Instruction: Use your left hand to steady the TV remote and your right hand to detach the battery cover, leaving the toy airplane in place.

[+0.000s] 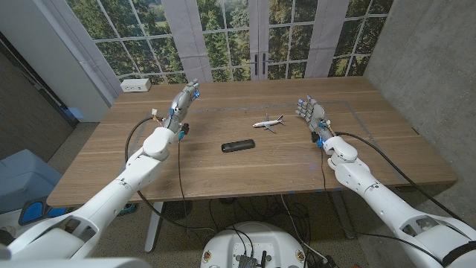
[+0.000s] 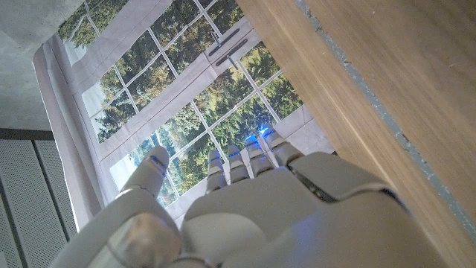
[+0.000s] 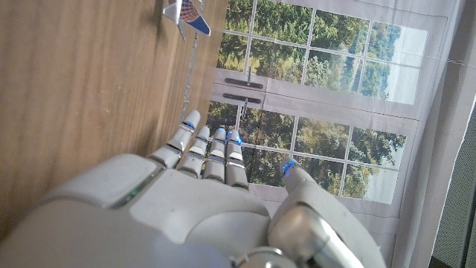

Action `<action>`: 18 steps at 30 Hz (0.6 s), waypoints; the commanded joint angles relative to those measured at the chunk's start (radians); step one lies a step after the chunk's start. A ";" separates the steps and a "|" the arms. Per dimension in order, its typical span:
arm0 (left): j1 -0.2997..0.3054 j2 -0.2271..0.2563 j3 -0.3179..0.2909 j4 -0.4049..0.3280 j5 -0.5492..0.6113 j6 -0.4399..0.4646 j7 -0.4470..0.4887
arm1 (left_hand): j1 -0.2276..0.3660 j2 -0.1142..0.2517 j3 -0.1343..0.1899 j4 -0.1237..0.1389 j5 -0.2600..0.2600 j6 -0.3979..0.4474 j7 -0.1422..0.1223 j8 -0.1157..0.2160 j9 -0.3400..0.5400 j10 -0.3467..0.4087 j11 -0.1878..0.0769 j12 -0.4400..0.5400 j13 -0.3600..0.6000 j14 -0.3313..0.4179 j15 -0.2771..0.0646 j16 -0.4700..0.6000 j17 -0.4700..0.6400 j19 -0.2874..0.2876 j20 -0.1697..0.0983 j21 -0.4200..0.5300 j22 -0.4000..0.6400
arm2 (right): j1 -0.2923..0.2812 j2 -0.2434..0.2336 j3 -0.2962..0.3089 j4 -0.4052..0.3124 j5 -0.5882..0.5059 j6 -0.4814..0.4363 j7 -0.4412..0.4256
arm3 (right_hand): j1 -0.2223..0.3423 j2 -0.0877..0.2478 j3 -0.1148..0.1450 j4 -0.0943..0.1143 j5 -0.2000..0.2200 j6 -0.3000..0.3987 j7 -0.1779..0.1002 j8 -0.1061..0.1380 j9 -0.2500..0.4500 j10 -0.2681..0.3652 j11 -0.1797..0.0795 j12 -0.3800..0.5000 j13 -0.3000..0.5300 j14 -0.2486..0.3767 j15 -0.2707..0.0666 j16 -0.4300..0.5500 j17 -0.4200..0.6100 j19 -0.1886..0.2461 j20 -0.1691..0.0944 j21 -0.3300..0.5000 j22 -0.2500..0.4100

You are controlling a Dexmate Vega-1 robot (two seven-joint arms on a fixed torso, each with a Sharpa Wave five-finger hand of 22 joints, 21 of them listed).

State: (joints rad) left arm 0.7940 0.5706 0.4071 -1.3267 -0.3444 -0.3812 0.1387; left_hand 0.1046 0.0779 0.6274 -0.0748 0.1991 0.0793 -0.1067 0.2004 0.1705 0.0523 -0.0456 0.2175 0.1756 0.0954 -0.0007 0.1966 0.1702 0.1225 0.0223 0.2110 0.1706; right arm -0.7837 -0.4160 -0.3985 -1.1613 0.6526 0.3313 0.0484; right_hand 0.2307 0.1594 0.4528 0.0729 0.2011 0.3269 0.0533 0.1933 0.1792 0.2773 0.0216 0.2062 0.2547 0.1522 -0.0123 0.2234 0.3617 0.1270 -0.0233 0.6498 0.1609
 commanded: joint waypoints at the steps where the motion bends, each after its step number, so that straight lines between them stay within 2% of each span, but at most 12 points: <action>1: -0.042 0.020 0.027 0.010 0.099 -0.009 0.016 | 0.001 0.008 0.002 -0.012 -0.004 0.012 -0.001 0.002 0.005 0.022 0.001 0.007 0.005 0.028 -0.006 0.013 0.005 0.015 0.001 0.004 0.003 | 0.015 0.018 -0.005 0.026 -0.011 0.007 -0.016 | 0.013 0.001 0.004 -0.007 -0.001 0.009 0.000 0.008 0.006 0.011 0.000 0.006 -0.001 0.007 -0.001 0.007 0.000 0.011 0.005 -0.003 0.003; 18: -0.037 0.082 0.052 -0.062 0.236 0.024 0.050 | 0.013 -0.014 0.001 -0.053 -0.013 0.046 0.006 0.004 0.005 0.068 -0.009 0.009 0.007 0.080 -0.017 0.012 0.004 0.049 0.007 0.006 0.003 | -0.015 0.017 -0.005 -0.013 -0.021 0.016 -0.048 | 0.014 0.003 0.004 -0.017 -0.008 0.017 0.000 0.009 0.006 0.020 0.002 0.007 -0.006 0.013 0.002 0.015 0.001 0.021 0.014 -0.014 0.004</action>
State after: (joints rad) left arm 0.7553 0.6111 0.4421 -1.3386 -0.1886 -0.3809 0.1702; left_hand 0.1125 0.0700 0.6264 -0.1206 0.1884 0.1168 -0.1021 0.2004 0.1703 0.1108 -0.0554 0.2198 0.1798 0.1667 -0.0164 0.2051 0.1700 0.1633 0.0286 0.2109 0.1705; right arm -0.7773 -0.3988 -0.4045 -1.1472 0.6370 0.3423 0.0231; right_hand 0.2372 0.1528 0.4569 0.0604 0.1944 0.3358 0.0552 0.1933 0.1842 0.2860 0.0232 0.2077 0.2459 0.1575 -0.0069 0.2312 0.3618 0.1411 -0.0089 0.6426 0.1607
